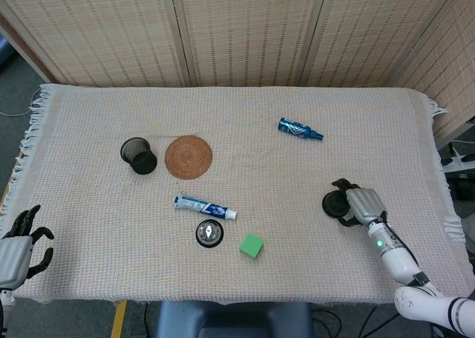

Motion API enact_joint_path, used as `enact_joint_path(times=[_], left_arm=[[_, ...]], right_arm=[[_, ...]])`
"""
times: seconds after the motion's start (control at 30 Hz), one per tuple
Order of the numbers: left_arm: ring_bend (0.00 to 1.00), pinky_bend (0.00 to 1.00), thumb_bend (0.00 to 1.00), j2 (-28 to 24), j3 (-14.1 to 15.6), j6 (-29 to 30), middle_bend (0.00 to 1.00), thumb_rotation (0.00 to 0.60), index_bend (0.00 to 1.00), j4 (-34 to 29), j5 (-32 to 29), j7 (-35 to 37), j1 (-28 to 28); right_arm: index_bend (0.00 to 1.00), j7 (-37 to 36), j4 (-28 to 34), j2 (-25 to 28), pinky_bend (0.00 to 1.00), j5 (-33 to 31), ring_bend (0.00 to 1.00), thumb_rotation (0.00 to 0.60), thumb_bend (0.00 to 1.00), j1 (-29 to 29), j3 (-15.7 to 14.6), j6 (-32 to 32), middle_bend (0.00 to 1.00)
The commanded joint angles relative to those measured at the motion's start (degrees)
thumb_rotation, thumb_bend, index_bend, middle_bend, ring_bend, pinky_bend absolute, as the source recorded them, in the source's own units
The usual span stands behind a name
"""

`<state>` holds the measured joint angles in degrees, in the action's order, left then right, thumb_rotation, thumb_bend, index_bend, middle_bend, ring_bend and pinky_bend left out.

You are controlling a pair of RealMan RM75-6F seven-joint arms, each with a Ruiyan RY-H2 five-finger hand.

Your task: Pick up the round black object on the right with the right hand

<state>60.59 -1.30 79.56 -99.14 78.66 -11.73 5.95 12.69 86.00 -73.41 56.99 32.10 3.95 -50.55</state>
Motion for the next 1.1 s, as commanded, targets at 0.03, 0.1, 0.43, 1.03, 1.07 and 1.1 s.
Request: enact_joint_path(times=[0.03,0.1,0.43,1.03,1.07,1.1], left_arm=[[0.02,0.40,0.42,0.0,0.0,0.0,0.00,0.600,0.45,0.0,0.0,0.1,0.0],[0.02,0.40,0.42,0.0,0.0,0.0,0.00,0.600,0.45,0.0,0.1,0.1,0.0],[0.02,0.40,0.42,0.0,0.0,0.0,0.00,0.600,0.45,0.0,0.0,0.0,0.0],[0.02,0.40,0.42,0.0,0.0,0.0,0.00,0.600,0.45,0.1,0.0,0.3,0.0],[0.02,0.40,0.42,0.0,0.0,-0.1,0.00,0.600,0.45,0.0,-0.1,0.3,0.0],[0.02,0.40,0.42,0.0,0.0,-0.1,0.00,0.600,0.45,0.0,-0.1,0.2,0.0]], right_arm=[[0.20,0.7,-0.5,-0.5,0.42,-0.5,0.25,0.600,0.17,-0.1,0.3,-0.6,0.15],[0.23,1.1,-0.6,-0.8,0.47,-0.8,0.29,0.600,0.17,-0.1,0.4,-0.8,0.19],[0.44,2.3,-0.7,-1.2,0.60,-0.9,0.47,0.600,0.18,-0.6,0.7,-2.3,0.37],[0.46,-1.2,10.4,7.4,0.61,12.2,0.47,0.600,0.17,-7.9,-1.4,-14.6,0.38],[0.46,-0.5,10.9,8.0,0.61,12.2,0.47,0.600,0.17,-8.4,-1.7,-15.0,0.38],[0.46,0.4,11.4,8.5,0.61,11.9,0.47,0.600,0.17,-8.8,-2.1,-15.1,0.38]])
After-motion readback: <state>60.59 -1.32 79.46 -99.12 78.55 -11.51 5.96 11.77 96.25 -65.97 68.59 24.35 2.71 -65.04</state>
